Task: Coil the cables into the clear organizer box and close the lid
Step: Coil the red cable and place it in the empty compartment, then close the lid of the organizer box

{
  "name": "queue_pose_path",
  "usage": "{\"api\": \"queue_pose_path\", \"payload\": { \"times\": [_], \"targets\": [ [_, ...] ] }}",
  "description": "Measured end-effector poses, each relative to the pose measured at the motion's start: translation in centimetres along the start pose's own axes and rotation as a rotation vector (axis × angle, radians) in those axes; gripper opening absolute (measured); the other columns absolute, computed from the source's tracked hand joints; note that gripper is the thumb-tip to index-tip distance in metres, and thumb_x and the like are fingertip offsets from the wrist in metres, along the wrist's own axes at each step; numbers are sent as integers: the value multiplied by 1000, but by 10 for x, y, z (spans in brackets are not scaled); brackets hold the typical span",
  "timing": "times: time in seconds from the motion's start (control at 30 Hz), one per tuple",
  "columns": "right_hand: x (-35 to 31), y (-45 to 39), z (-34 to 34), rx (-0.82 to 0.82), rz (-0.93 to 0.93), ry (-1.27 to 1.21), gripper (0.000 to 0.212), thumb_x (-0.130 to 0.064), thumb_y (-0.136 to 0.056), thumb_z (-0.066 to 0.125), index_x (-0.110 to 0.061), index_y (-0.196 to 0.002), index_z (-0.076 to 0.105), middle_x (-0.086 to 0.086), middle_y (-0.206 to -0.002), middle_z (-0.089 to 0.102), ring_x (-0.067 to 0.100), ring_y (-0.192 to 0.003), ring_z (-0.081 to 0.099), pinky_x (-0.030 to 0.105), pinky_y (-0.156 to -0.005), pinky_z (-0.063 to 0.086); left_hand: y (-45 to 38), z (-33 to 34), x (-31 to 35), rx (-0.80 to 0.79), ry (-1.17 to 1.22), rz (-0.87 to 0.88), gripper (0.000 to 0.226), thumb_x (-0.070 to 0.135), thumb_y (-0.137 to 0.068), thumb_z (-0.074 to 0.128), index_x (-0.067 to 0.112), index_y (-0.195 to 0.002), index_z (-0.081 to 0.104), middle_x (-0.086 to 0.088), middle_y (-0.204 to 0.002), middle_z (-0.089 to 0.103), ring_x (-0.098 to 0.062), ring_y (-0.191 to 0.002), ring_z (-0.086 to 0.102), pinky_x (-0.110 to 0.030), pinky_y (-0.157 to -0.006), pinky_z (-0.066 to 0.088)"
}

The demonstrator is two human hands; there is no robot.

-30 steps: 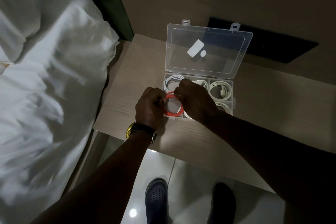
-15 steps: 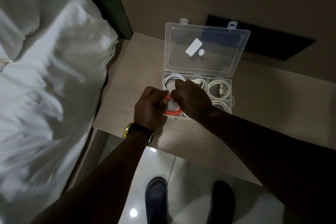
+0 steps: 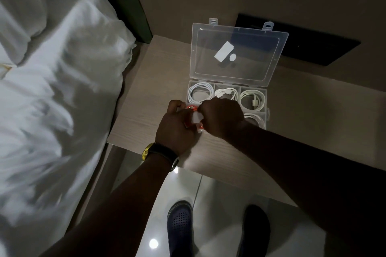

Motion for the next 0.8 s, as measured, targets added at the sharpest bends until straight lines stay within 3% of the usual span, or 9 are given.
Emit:
{"api": "queue_pose_path", "payload": {
  "times": [0.13, 0.27, 0.4, 0.5, 0.57, 0.63, 0.7, 0.77, 0.8],
  "targets": [
    [-5, 15, 9, 12, -50, -26, 20, -25, -85, 56, -23, -101, 68, 8, -93, 75, 33, -86, 72, 36, -66, 51, -3, 3, 7, -85, -165, 18, 28, 14, -82, 54, 13, -109, 62, -11, -129, 40, -34, -87, 60, -46, -78, 53],
    [13, 25, 10, 113, 16, -207, 42, -37, -87, 57, -40, -129, 54, 1, -100, 76, 28, -93, 70, 31, -66, 48, 2, -2, 3, -99, -96, 89, 38, 15, -78, 65, 18, -116, 61, -11, -128, 44, -29, -84, 64, -31, -71, 52],
    [29, 33, 7, 217, 85, -304, 38, -37, -92, 56, -36, -129, 58, -1, -98, 78, 22, -94, 71, 36, -79, 53, 8, -8, -6, -6, -48, 92, 42, 27, -72, 71, 33, -113, 64, -2, -121, 55, -18, -90, 65, -19, -71, 46],
    [64, 36, -18, 471, 288, -656, 24, -27, -89, 65, -26, -113, 67, -4, -95, 75, 3, -76, 64, 28, -80, 53, -7, -16, 5, 94, 50, 68, 41, 41, -71, 56, 30, -110, 63, -3, -113, 58, -17, -91, 63, -25, -77, 47],
    [104, 32, -39, 743, 468, -847, 24, -17, -86, 69, -14, -110, 63, 5, -106, 68, 10, -81, 60, 30, -79, 52, -37, -18, 14, 152, 107, 38, 52, 35, -74, 56, 19, -124, 58, -13, -121, 58, -27, -100, 62, -35, -87, 50],
    [140, 26, -55, 843, 646, -1102, 23, -12, -88, 67, -8, -108, 58, 12, -108, 62, 20, -92, 57, 36, -87, 49, -76, -19, 20, 138, 321, -116, 68, 20, -81, 64, 15, -143, 36, -17, -142, 47, -31, -124, 51, -44, -102, 45],
    [153, 18, -62, 781, 641, -1359, 13, -11, -93, 62, -9, -104, 54, 9, -99, 57, 19, -91, 52, 37, -87, 45, -111, -22, 33, 59, 649, -294, 85, 18, -83, 67, 25, -150, 15, -11, -155, 33, -27, -137, 38, -41, -106, 38],
    [151, 24, -67, 722, 558, -1448, 9, -18, -98, 56, -12, -104, 55, 6, -100, 59, 18, -93, 55, 34, -84, 44, -125, -28, 45, 42, 799, -323, 75, 31, -89, 60, 29, -149, 17, -6, -151, 40, -22, -134, 42, -33, -100, 35],
    [147, 34, -69, 705, 525, -1472, 11, -25, -99, 54, -16, -102, 60, 2, -101, 64, 16, -94, 59, 32, -82, 47, -122, -33, 48, 71, 853, -306, 61, 38, -91, 54, 27, -146, 30, -2, -144, 50, -18, -128, 49, -31, -96, 36]
  ]
}}
Point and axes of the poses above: each hand's wrist, its own y-axis away from the middle knuckle, its own z-axis out of the palm, x = y × z, the point moved 4 cm from there along -y, towards the middle knuckle
